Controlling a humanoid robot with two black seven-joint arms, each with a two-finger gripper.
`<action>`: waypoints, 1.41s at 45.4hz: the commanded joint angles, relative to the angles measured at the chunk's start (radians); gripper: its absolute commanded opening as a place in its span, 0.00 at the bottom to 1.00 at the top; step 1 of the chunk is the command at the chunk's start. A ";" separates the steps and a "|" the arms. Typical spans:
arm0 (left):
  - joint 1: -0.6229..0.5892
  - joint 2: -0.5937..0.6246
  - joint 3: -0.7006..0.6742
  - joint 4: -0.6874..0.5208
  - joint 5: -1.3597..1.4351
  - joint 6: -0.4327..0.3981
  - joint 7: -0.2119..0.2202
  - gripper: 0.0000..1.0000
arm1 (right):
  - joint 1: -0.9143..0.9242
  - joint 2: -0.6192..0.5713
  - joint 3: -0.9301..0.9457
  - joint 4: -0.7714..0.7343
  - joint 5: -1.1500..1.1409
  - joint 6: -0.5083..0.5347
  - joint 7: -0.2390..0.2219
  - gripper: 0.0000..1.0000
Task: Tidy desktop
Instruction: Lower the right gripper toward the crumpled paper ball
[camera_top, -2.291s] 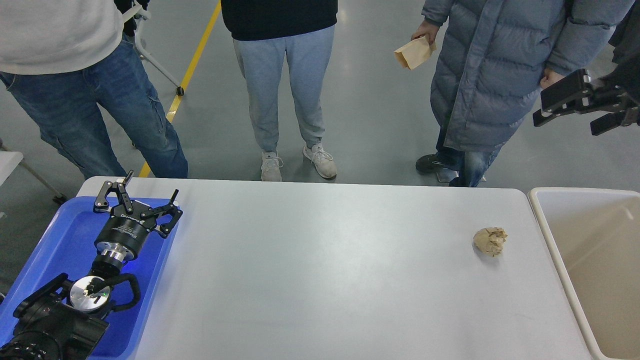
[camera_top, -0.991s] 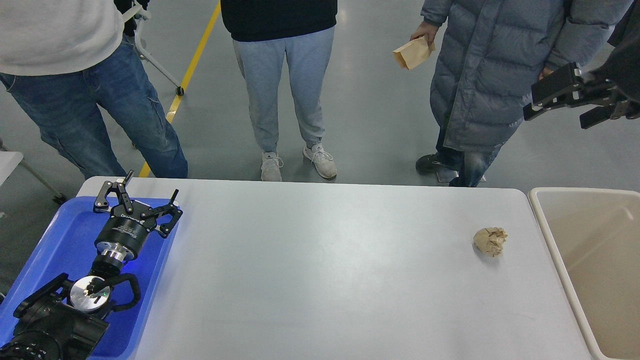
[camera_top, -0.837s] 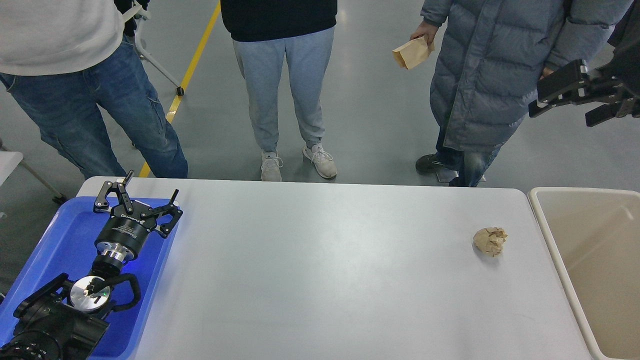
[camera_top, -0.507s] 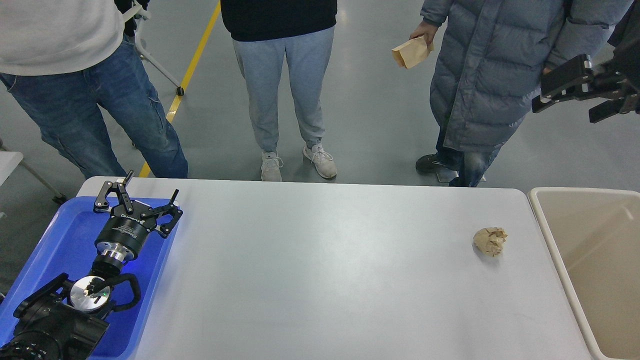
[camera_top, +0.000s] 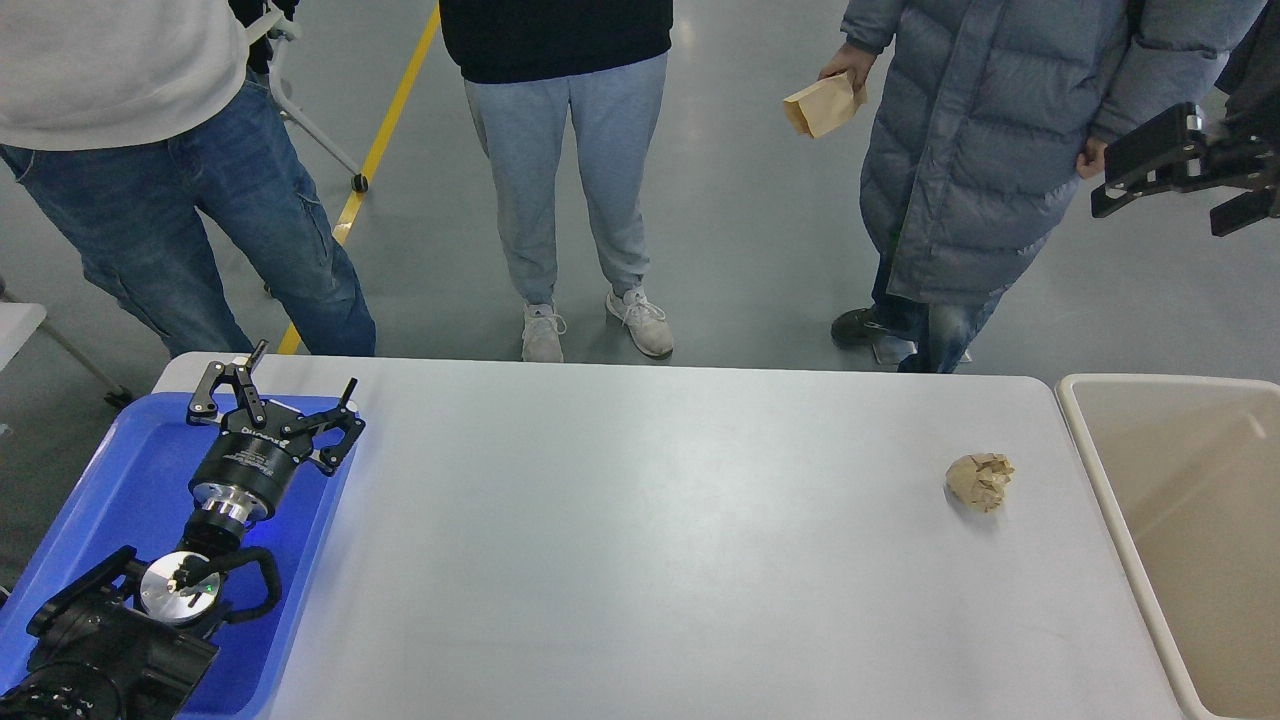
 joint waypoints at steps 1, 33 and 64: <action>0.000 0.000 0.000 0.000 0.000 0.000 0.000 1.00 | -0.143 0.068 -0.005 -0.119 0.004 0.000 0.001 1.00; 0.000 0.000 0.000 0.000 0.000 0.000 0.000 1.00 | -0.629 0.188 0.177 -0.445 -0.007 0.000 0.001 1.00; 0.000 0.000 0.000 0.000 0.000 0.000 0.000 1.00 | -0.924 0.297 0.237 -0.599 -0.005 -0.150 0.001 1.00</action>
